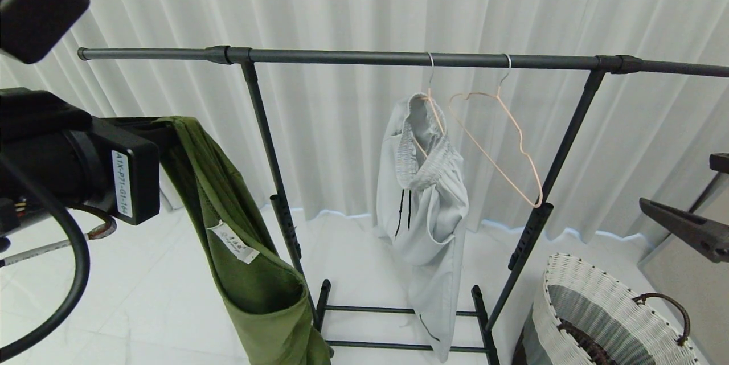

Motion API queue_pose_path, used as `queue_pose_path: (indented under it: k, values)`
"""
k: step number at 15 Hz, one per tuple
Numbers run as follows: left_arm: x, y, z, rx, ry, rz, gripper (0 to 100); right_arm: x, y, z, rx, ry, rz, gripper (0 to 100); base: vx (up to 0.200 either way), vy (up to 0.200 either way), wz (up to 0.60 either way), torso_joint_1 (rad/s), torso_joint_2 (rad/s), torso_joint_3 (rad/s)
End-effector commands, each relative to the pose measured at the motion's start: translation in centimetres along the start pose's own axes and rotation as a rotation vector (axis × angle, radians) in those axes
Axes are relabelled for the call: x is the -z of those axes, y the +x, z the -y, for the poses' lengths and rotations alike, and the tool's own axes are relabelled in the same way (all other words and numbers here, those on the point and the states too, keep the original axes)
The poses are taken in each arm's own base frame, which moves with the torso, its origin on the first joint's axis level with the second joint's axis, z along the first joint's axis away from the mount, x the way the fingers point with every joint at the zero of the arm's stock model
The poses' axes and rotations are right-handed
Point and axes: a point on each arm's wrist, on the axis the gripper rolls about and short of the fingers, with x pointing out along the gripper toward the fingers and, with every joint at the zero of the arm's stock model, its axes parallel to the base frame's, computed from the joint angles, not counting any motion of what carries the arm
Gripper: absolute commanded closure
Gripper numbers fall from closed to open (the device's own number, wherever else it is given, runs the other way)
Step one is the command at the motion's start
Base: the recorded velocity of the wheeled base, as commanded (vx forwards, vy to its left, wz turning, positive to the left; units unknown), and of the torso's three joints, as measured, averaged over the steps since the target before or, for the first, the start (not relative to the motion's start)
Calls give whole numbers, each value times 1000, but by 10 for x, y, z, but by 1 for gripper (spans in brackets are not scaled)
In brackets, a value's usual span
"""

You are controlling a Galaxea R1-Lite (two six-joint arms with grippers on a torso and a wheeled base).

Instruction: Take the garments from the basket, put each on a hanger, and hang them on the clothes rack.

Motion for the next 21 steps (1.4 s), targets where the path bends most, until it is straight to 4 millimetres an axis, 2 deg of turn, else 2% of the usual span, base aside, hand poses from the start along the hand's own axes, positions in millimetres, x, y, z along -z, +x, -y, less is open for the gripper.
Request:
queue_pose_path:
  k: [1,3,6,9,12,18,21]
  values:
    - [1,0,0,0,1,-3,100,-7,16,2,6,12,-30,0,200,0,0,-7,2,-2]
    - [2,1,1,0,-2,1,100,-9,27,3,-5,52,-101,0,200,0,0,0,-10,0]
    - [3,3,2,-1,-4,4,100,-4,41,1,-12,105,-191,0,200,0,0,10,4,-1]
    - [7,5,4,5,7,-11,100,3,63,4,5,108,-260,0,200,0,0,6,2,2]
    - [14,2,11,44,28,-20,100,5,95,4,9,136,-316,0,0,0,0,0,0,0]
    - [12,3,16,63,27,-4,100,3,163,4,8,174,-373,0,0,0,0,0,0,0]
    - [20,3,18,69,39,-23,100,13,191,6,18,178,-412,0,0,0,0,0,0,0]
